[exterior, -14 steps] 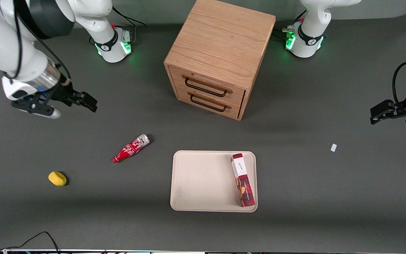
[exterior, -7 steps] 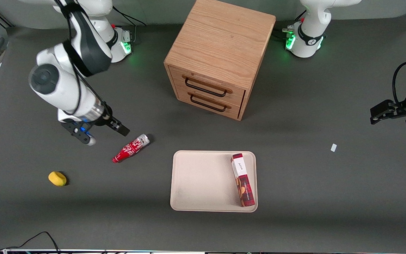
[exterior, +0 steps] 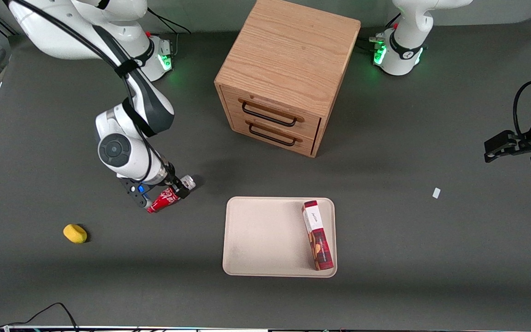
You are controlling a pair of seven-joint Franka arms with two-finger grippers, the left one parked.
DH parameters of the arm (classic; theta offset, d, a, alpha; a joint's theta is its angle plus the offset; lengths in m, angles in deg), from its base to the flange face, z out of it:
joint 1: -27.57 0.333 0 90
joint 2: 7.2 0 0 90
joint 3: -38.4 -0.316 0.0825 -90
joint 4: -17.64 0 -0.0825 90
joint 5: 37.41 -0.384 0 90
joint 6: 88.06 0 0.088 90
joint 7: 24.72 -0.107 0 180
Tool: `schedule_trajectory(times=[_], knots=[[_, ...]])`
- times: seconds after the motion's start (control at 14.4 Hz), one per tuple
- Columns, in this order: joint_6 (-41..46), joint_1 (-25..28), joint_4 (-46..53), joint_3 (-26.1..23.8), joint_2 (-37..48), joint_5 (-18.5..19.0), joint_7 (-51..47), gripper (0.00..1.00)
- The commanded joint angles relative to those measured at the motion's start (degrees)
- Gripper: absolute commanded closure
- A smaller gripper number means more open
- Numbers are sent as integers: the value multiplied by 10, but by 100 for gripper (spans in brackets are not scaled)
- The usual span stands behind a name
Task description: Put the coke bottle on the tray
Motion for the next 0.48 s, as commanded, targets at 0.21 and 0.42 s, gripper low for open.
schedule_trajectory(times=[0.21,0.42], knots=[[-107,2,-33,8,-58,29,-46,0],[-106,-3,-41,8,-67,106,-89,0]])
